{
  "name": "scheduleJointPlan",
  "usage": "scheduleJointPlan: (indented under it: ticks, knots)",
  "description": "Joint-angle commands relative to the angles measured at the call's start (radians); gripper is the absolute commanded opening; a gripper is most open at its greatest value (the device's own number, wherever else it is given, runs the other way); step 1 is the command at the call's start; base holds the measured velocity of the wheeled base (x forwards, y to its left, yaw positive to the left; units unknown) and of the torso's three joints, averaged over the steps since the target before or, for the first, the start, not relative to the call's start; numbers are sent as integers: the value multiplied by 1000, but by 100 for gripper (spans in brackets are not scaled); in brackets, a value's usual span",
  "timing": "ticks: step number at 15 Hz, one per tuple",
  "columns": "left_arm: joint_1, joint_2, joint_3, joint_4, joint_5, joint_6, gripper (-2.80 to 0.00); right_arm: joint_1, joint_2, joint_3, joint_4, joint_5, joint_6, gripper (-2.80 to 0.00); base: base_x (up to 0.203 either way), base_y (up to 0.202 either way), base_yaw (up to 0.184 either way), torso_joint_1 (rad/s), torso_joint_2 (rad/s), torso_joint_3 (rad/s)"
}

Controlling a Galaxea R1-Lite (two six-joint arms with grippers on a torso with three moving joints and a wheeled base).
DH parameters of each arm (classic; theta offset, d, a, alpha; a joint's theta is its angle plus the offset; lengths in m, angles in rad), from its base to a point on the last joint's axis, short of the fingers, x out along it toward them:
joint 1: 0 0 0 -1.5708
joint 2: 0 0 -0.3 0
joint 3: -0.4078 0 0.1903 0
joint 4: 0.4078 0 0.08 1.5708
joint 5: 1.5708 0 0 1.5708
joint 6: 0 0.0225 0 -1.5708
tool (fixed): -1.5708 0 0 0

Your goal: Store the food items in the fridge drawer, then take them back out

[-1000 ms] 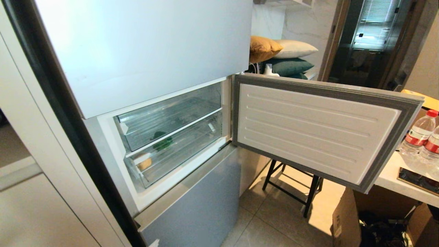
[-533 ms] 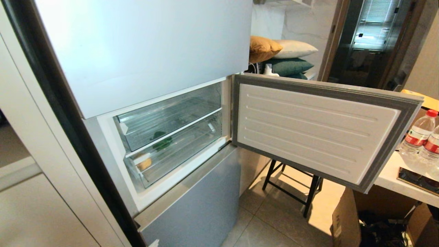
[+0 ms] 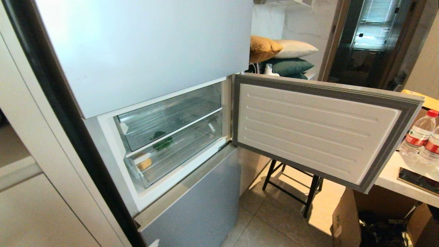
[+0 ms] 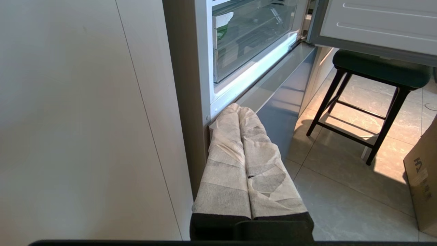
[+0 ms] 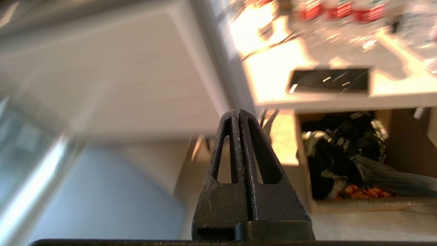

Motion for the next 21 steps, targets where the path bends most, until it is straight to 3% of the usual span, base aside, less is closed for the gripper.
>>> scheduleJointPlan:
  ticks: [1, 3, 5, 10, 17, 21]
  knots:
    - [0, 0, 0, 0, 0, 0, -280, -193, 213, -13, -115, 168, 18, -280, 0, 0, 0, 0, 0, 0]
    - [0, 0, 0, 0, -1, 0, -280, -341, 330, -28, -193, 402, 36, -280, 0, 0, 0, 0, 0, 0]
    - [0, 0, 0, 0, 0, 0, -280, -388, 435, -63, -248, 467, 41, -280, 0, 0, 0, 0, 0, 0]
    - [0, 0, 0, 0, 0, 0, -280, -400, 680, -171, -445, 489, 28, -280, 0, 0, 0, 0, 0, 0]
    - [0, 0, 0, 0, 0, 0, -280, -395, 957, -411, -460, 520, 13, -280, 0, 0, 0, 0, 0, 0]
    - [0, 0, 0, 0, 0, 0, -280, -320, 1033, -489, -461, 558, 2, -280, 0, 0, 0, 0, 0, 0]
